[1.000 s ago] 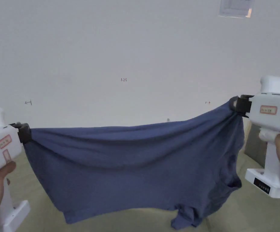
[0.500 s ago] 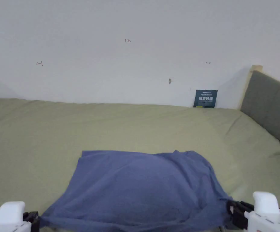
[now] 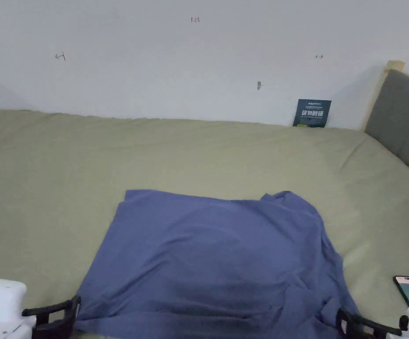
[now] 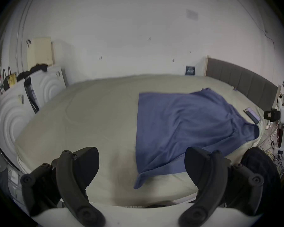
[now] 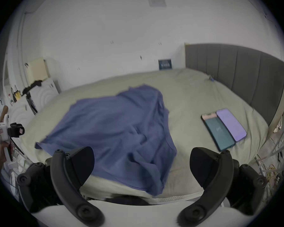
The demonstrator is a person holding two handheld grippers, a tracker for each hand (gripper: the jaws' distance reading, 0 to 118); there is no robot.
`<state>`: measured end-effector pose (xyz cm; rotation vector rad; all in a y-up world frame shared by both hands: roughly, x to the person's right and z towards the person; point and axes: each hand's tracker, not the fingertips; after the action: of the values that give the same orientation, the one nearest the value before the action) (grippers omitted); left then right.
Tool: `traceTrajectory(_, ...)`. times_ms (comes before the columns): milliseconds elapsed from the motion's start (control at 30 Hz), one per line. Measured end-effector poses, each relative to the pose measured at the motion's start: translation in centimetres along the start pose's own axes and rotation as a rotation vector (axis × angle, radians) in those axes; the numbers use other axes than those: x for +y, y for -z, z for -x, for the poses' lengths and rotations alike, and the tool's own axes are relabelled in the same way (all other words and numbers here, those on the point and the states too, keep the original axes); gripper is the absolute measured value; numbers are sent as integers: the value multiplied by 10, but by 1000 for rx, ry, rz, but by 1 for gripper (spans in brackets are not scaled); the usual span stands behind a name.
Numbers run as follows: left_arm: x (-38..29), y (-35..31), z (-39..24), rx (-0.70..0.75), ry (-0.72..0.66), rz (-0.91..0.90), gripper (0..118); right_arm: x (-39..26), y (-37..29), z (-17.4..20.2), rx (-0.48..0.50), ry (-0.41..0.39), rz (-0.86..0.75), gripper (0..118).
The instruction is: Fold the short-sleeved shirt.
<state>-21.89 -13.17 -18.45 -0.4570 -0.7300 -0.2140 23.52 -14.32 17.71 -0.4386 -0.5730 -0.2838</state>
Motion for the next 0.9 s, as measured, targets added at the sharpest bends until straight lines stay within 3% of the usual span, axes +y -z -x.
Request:
traceTrajectory(100,0,-37,-20,-19,10,-35,107,13,-38,24,38,-79,-58,116)
traceTrajectory(200,-10,-54,-36,-2,17,0,103,12,-63,38,57,-63,-82,107)
traceTrajectory(233,-15,-54,-37,-3,-8,47,94,11,-67,42,63,-48,-81,91)
traceTrajectory(267,-20,-54,-36,-21,-37,81,56,8,-69,45,61,-35,-77,47)
traceTrajectory(300,-22,-50,-35,-38,-58,109,27,5,-70,47,49,-28,-75,33)
traceTrajectory(367,-31,-41,-34,19,-27,177,3,0,-66,52,-21,-40,-51,9)
traceTrajectory(400,-33,-37,-33,32,-1,179,0,-3,-64,52,-23,-36,-57,1)
traceTrajectory(467,-34,-28,-27,2,-11,212,0,-6,-58,47,12,8,-10,1)
traceTrajectory(767,-37,5,-6,10,-11,268,0,-9,-48,38,-20,68,30,1)
traceTrajectory(800,-39,11,-4,9,0,273,10,-9,-47,38,-22,72,34,1)
traceTrajectory(833,-40,18,-2,9,11,290,42,-9,-47,38,-25,72,36,1)
traceTrajectory(867,-41,27,1,10,27,315,99,-10,-46,37,-27,71,37,1)
traceTrajectory(900,-44,36,3,14,51,346,114,-10,-45,37,-29,69,43,1)
